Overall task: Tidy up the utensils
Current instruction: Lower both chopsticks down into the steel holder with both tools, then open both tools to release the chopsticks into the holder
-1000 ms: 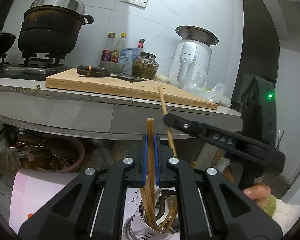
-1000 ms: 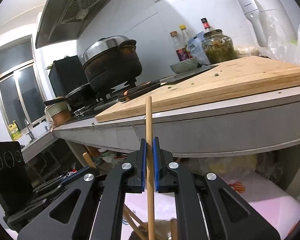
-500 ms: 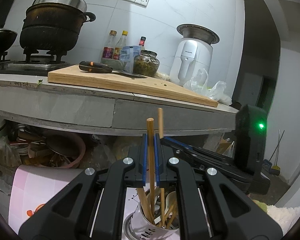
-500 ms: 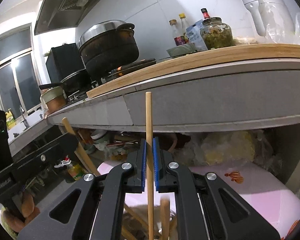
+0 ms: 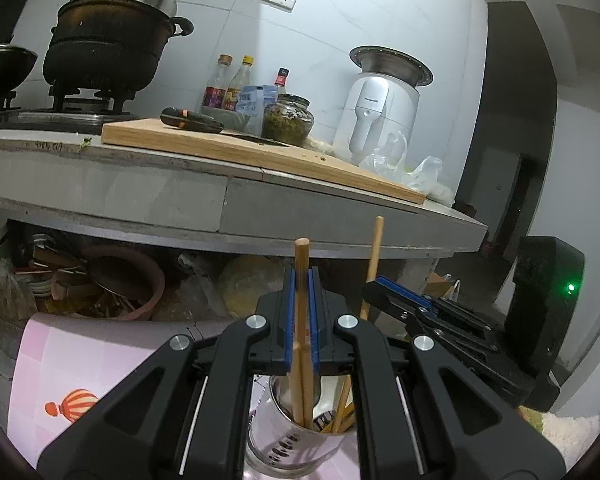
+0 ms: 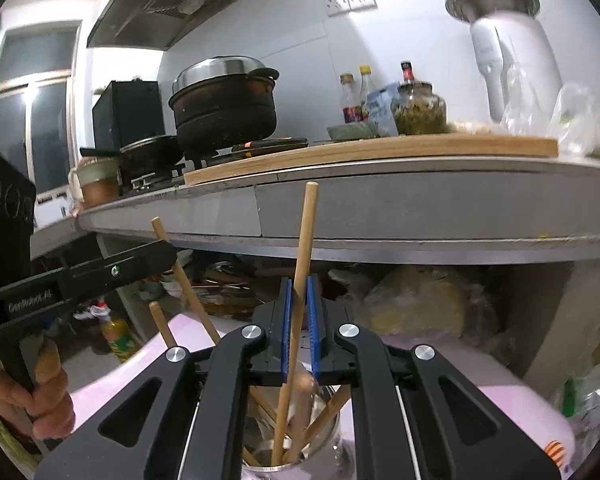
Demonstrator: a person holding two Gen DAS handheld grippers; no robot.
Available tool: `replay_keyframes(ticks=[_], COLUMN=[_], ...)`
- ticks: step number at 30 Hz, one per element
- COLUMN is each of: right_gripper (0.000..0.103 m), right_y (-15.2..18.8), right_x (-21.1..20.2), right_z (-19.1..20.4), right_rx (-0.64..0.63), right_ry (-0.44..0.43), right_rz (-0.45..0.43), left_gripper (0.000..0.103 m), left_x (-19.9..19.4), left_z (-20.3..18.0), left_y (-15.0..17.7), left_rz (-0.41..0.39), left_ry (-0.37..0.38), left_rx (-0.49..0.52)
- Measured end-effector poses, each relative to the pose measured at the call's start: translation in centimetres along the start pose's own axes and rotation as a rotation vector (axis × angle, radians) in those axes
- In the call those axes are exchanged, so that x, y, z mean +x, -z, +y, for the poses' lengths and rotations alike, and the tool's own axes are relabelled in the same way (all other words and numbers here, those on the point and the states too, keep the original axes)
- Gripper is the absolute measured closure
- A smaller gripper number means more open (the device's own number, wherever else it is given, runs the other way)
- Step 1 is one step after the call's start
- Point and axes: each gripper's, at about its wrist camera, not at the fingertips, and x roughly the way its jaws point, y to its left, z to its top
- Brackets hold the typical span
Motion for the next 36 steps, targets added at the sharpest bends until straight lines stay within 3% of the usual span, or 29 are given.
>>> replay_keyframes(ticks=[9,32,36], right_gripper=[0.094,0.094,0.094], right_y=[2.5,5.4,5.3], right_x=[-1.2,2.3,2.0], right_z=[1.4,-0.2,-0.4], right_rx=[-0.081,0.022,0.029], right_ry=[0.02,-0.014,-0.021], right_rz=[0.024,0.226,0.231], left_gripper=[0.097,0.097,0.092], left_x=[-0.9,0.0,0.1], left_z=[0.2,1.2,1.4], left_y=[1.7,2.0,1.9], left_rz=[0.012,0.041,0.05], left_ry=[0.001,-0.046,-0.052], left_rx=[-0.014,-0.076,-0.08])
